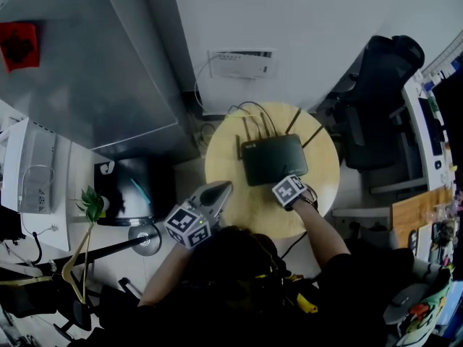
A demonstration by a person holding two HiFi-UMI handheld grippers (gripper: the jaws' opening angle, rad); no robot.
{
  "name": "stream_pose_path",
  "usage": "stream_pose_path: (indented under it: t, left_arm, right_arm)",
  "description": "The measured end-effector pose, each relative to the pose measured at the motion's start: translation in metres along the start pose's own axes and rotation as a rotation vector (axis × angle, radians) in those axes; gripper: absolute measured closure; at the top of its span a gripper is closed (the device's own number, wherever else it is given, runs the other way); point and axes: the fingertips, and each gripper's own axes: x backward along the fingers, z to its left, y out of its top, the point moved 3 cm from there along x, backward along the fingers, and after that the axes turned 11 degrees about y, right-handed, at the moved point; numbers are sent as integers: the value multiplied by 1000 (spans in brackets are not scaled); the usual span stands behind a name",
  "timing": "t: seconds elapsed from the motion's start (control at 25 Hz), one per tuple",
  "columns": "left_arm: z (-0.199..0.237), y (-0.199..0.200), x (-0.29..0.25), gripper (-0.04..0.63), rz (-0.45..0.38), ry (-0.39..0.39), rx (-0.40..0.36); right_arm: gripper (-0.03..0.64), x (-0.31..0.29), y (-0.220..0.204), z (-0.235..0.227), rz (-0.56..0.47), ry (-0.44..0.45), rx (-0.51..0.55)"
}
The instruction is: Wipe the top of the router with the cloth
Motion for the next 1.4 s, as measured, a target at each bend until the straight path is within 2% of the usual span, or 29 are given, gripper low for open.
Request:
stream_pose_path:
  t: [0.16,0.32,0.44,0.6,0.8,1.0,1.08,1.16,1.4]
  left_arm:
    - [6,3,3,598,-5,-11,4]
    - [12,4,5,598,-1,-18,6]
    - [16,6,7,598,1,-24,3]
    - [21,11,11,598,-7,-30,17]
    - [32,19,21,598,-30,-14,15]
    - [36,21,30,598,-47,1,21]
    - [36,21,32,598,-52,5,23]
    - [38,21,33,598,-55,11,25]
    - [36,22,42,598,-58,25,2]
  right_arm:
    - [551,-14,17,25,-52,68,4]
    - [551,-13,25,41,-41,64,27]
    - [551,1,27,47,-22,45,5]
    - [551,-18,42,67,-78,127,22]
    - [551,-8,52,86,-35,120,54]
    - [551,-21,80,127,-130,288,121]
    - [551,-20,79,126,-90,249,137]
    - [551,-20,81,132,-75,250,149]
    - [551,-5,100,152,-145,240,209]
